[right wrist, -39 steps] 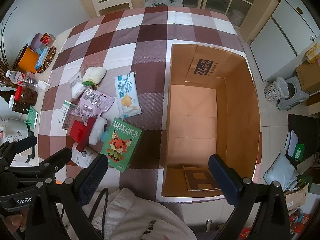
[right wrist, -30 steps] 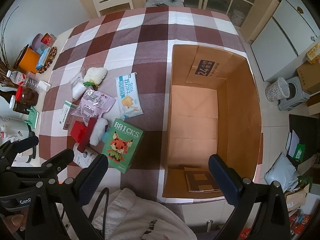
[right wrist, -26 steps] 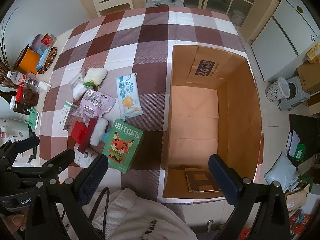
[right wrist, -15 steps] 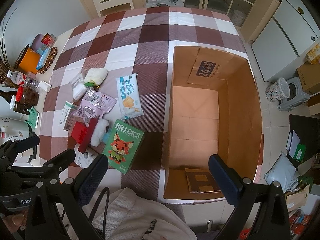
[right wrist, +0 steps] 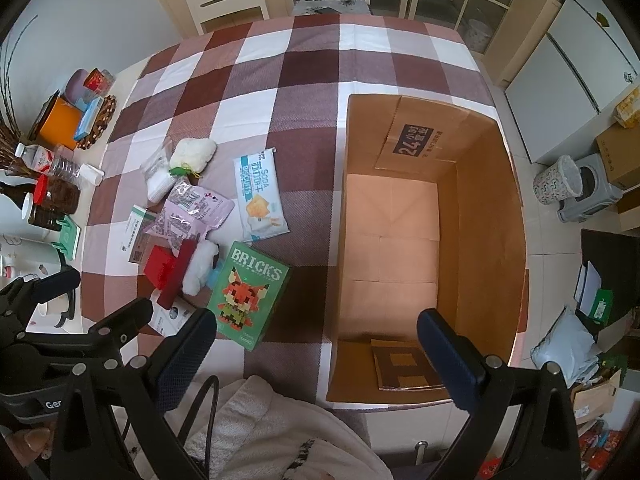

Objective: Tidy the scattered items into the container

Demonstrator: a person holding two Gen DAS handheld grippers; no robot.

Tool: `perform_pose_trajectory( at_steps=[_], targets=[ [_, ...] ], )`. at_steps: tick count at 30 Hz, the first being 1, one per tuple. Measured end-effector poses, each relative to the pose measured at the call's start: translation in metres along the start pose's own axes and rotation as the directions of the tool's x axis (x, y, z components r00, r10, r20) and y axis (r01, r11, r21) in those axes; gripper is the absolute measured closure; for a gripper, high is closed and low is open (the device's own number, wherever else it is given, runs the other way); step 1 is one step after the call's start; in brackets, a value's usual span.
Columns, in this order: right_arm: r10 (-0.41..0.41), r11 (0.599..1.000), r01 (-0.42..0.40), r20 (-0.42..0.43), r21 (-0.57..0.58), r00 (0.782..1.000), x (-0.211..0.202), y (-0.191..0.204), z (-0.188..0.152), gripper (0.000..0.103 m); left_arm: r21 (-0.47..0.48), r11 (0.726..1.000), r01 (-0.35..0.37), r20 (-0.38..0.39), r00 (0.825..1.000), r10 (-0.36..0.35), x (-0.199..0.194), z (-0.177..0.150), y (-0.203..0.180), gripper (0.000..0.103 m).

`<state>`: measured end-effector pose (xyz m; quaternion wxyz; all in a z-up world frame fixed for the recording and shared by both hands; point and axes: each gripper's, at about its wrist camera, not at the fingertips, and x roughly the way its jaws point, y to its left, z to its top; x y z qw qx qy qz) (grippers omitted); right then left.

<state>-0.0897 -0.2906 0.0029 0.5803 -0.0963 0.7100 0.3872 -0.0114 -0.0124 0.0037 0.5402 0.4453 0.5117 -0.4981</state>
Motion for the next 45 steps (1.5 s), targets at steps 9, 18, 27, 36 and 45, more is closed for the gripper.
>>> perform_pose_trajectory(
  at_steps=[9, 18, 27, 36, 45],
  targets=[
    [0.026, 0.999, -0.027, 0.03, 0.033, 0.999, 0.0, 0.001, 0.002, 0.0, -0.004, 1.0, 0.009, -0.001, 1.0, -0.009, 0.002, 0.001, -0.001, 0.0],
    [0.104, 0.995, -0.104, 0.116, -0.002, 0.988, -0.012, 0.028, 0.006, 0.0, -0.158, 0.982, 0.107, 0.029, 0.994, -0.104, 0.008, -0.008, 0.05, 0.0],
    [0.224, 0.97, -0.188, 0.256, -0.157, 0.94, -0.013, 0.108, 0.009, 0.0, -0.375, 0.924, 0.069, 0.022, 0.998, -0.066, 0.047, -0.048, 0.142, 0.001],
    [0.17, 0.985, -0.171, 0.086, -0.004, 0.982, 0.082, 0.115, 0.019, 0.0, -0.318, 0.947, -0.037, 0.057, 0.997, 0.058, 0.107, -0.041, 0.173, 0.008],
    [0.024, 0.991, -0.023, -0.012, 0.132, 1.0, 0.15, 0.105, 0.02, 0.0, -0.231, 0.969, -0.093, 0.044, 0.993, 0.106, 0.147, 0.003, 0.176, 0.008]
  ],
)
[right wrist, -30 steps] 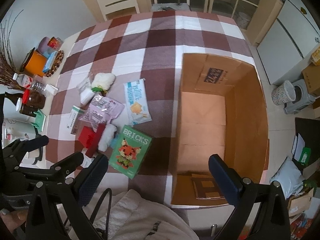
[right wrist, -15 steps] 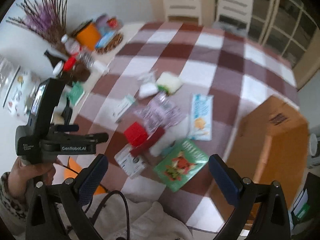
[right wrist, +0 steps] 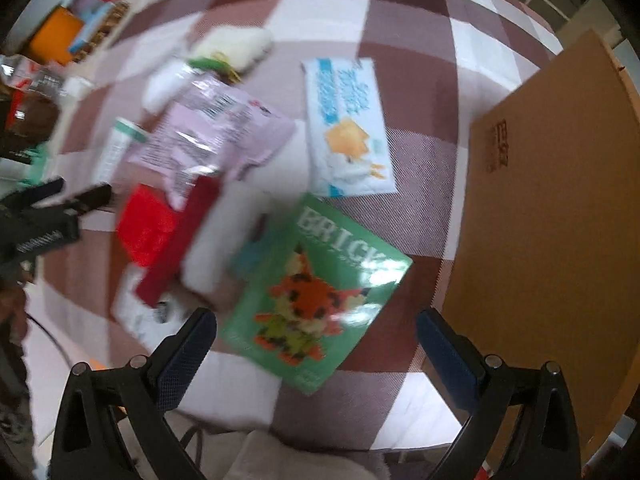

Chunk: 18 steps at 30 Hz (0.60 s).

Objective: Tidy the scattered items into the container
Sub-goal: 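Grasp the green BRICKS box with the right tool while the left tool grasps the white medicine box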

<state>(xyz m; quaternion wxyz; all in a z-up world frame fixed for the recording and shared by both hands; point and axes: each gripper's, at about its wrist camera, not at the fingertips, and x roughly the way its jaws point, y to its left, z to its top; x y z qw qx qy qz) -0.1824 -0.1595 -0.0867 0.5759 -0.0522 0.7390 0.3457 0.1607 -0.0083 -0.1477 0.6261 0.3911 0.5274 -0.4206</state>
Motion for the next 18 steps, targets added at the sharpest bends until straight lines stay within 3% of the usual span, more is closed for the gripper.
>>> perform_pose_trajectory(
  at_steps=[6, 8, 11, 14, 18],
  targets=[
    [0.022, 0.993, -0.022, 0.005, 0.113, 1.0, 0.029, -0.007, 0.0, 0.001, 0.005, 1.0, 0.003, -0.008, 1.0, -0.003, 0.014, 0.016, -0.003, 0.008],
    [0.034, 0.989, -0.034, 0.002, 0.141, 0.999, 0.033, -0.009, 0.0, 0.001, -0.005, 1.0, 0.004, -0.01, 1.0, -0.004, 0.018, 0.019, -0.005, 0.018],
    [0.005, 0.989, 0.001, -0.038, 0.147, 0.999, 0.045, -0.009, 0.0, 0.001, -0.044, 0.999, -0.01, -0.022, 1.0, 0.009, 0.025, 0.022, -0.006, 0.024],
    [0.022, 0.984, -0.007, -0.081, 0.18, 0.996, 0.061, -0.014, -0.004, 0.014, -0.084, 0.996, 0.006, -0.039, 0.999, -0.009, 0.035, 0.022, -0.002, 0.032],
    [-0.006, 0.99, 0.01, -0.024, 0.142, 1.0, 0.057, -0.012, -0.007, 0.019, -0.158, 0.987, 0.03, -0.005, 1.0, -0.031, 0.037, 0.024, 0.011, 0.033]
  ],
)
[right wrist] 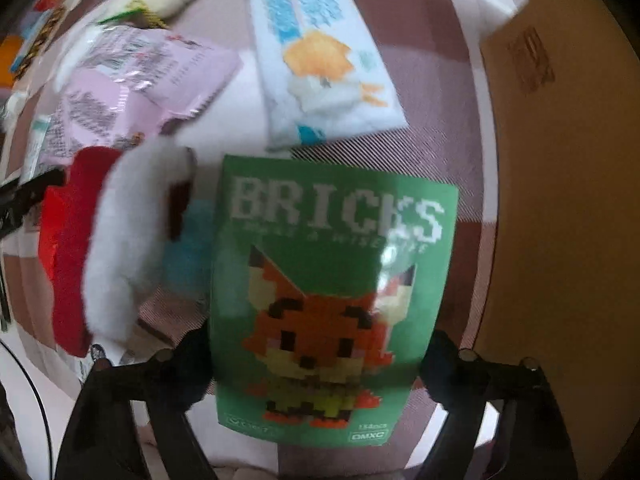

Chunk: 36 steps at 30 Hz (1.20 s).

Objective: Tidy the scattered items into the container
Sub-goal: 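Grasp the green BRICKS box with the right tool while the left tool grasps the white medicine box, then carry the BRICKS box and medicine box over the cardboard box with both tools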

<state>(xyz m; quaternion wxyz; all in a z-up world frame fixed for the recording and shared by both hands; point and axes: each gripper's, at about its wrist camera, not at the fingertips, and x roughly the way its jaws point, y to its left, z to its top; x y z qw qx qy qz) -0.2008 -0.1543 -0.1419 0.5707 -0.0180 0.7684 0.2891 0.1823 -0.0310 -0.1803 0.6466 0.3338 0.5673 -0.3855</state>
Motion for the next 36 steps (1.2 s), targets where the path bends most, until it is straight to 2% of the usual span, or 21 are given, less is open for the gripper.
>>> perform_pose_trajectory(
  at_steps=[3, 5, 7, 10, 17, 20, 22, 23, 25, 31, 36],
  targets=[
    [0.016, 1.0, -0.016, 0.011, 0.005, 1.0, -0.003, -0.005, -0.001, 0.02, -0.036, 0.999, 0.005, 0.019, 1.0, -0.004, -0.001, 0.006, 0.007, 0.04],
    [0.035, 0.999, -0.035, 0.027, 0.012, 0.999, -0.01, -0.009, -0.003, 0.02, -0.041, 0.999, 0.005, 0.027, 1.0, -0.003, -0.002, 0.01, 0.01, 0.054],
    [0.035, 0.999, -0.036, 0.061, 0.009, 0.997, -0.023, -0.013, -0.004, 0.02, -0.055, 0.998, 0.037, 0.027, 0.999, -0.035, -0.004, 0.013, 0.014, 0.065],
    [0.039, 0.999, -0.039, 0.108, 0.002, 0.993, -0.044, -0.018, -0.004, 0.02, -0.091, 0.993, 0.074, 0.015, 0.997, -0.073, -0.005, 0.014, 0.02, 0.066],
    [0.088, 0.995, -0.094, 0.183, 0.025, 0.979, -0.086, -0.032, -0.006, 0.02, -0.184, 0.98, 0.074, 0.047, 0.997, -0.066, -0.024, -0.004, 0.012, 0.066],
    [0.106, 0.993, -0.114, 0.209, 0.025, 0.972, -0.093, -0.043, -0.007, 0.02, -0.228, 0.973, 0.039, 0.087, 0.996, -0.019, -0.043, -0.01, 0.001, 0.066],
    [0.121, 0.991, -0.132, 0.226, 0.036, 0.967, -0.101, -0.035, -0.01, 0.02, -0.254, 0.967, 0.0, 0.11, 0.993, 0.029, -0.054, -0.006, -0.003, 0.066],
    [0.124, 0.983, -0.156, 0.269, 0.099, 0.955, -0.1, -0.021, -0.007, 0.02, -0.26, 0.965, -0.015, 0.121, 0.992, 0.048, -0.063, -0.009, -0.003, 0.066],
    [0.128, 0.979, -0.169, 0.294, 0.117, 0.947, -0.108, -0.018, -0.002, 0.02, -0.294, 0.955, -0.035, 0.144, 0.986, 0.08, -0.081, -0.015, -0.007, 0.066],
    [0.139, 0.976, -0.19, 0.365, 0.108, 0.921, -0.139, -0.028, 0.003, 0.02, -0.252, 0.968, -0.008, 0.196, 0.979, 0.06, -0.133, -0.016, -0.028, 0.066],
    [0.153, 0.966, -0.228, 0.451, 0.118, 0.879, -0.172, -0.047, -0.004, 0.02, -0.193, 0.981, 0.029, 0.252, 0.968, 0.021, -0.168, 0.0, -0.063, 0.066]
  ],
)
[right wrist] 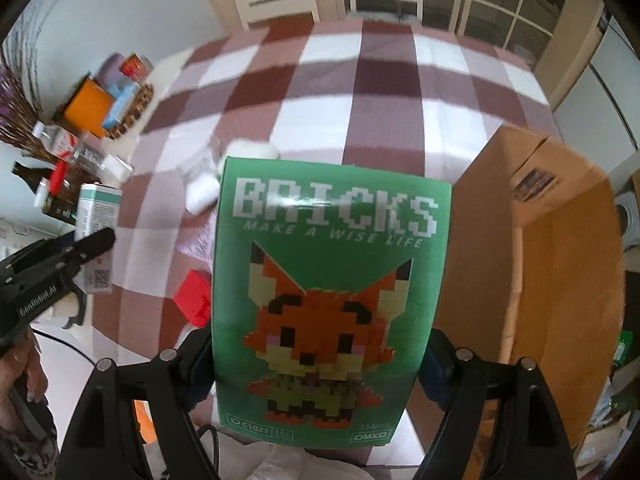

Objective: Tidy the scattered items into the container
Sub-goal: 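Carry the BRICKS box and medicine box over the cardboard box with both tools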

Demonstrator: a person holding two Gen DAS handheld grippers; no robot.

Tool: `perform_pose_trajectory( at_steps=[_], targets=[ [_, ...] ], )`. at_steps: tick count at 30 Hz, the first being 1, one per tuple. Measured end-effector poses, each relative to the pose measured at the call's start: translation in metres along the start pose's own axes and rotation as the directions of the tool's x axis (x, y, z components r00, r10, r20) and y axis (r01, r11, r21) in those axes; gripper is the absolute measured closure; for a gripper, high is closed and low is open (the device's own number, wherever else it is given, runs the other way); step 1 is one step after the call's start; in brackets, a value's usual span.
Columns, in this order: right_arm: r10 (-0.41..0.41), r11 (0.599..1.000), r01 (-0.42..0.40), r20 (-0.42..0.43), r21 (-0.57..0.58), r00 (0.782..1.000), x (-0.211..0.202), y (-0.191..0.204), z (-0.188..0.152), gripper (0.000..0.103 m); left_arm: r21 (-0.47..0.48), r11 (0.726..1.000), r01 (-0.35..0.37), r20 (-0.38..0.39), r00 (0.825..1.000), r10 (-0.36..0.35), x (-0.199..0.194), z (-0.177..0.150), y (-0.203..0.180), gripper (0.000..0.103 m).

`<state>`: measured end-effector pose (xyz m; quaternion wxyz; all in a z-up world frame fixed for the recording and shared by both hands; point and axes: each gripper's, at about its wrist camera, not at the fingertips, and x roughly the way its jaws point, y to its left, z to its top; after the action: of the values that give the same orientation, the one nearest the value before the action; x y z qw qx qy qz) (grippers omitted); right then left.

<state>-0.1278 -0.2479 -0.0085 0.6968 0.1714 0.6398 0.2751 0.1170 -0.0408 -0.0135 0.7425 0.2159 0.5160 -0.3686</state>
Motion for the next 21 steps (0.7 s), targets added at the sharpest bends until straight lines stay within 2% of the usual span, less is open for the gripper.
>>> perform_pose_trajectory(
  at_steps=[5, 9, 12, 21],
  targets=[
    [0.023, 0.998, -0.027, 0.063, 0.058, 0.998, -0.036, -0.029, 0.001, 0.02, 0.074, 0.994, 0.079, 0.023, 0.996, -0.081, -0.018, 0.022, -0.051, 0.066],
    [0.003, 0.992, -0.017, 0.114, 0.122, 0.994, -0.061, -0.058, -0.006, 0.02, 0.16, 0.978, 0.136, 0.014, 0.99, -0.14, -0.021, 0.036, -0.1, 0.066],
    [-0.043, 0.982, 0.014, 0.149, 0.189, 0.988, -0.075, -0.085, -0.017, 0.02, 0.22, 0.958, 0.183, -0.009, 0.983, -0.185, -0.018, 0.044, -0.139, 0.066],
    [-0.118, 0.938, 0.062, 0.144, 0.341, 0.982, -0.081, -0.147, -0.059, 0.02, 0.346, 0.881, 0.324, -0.091, 0.946, -0.312, -0.004, 0.057, -0.242, 0.066]
  ],
)
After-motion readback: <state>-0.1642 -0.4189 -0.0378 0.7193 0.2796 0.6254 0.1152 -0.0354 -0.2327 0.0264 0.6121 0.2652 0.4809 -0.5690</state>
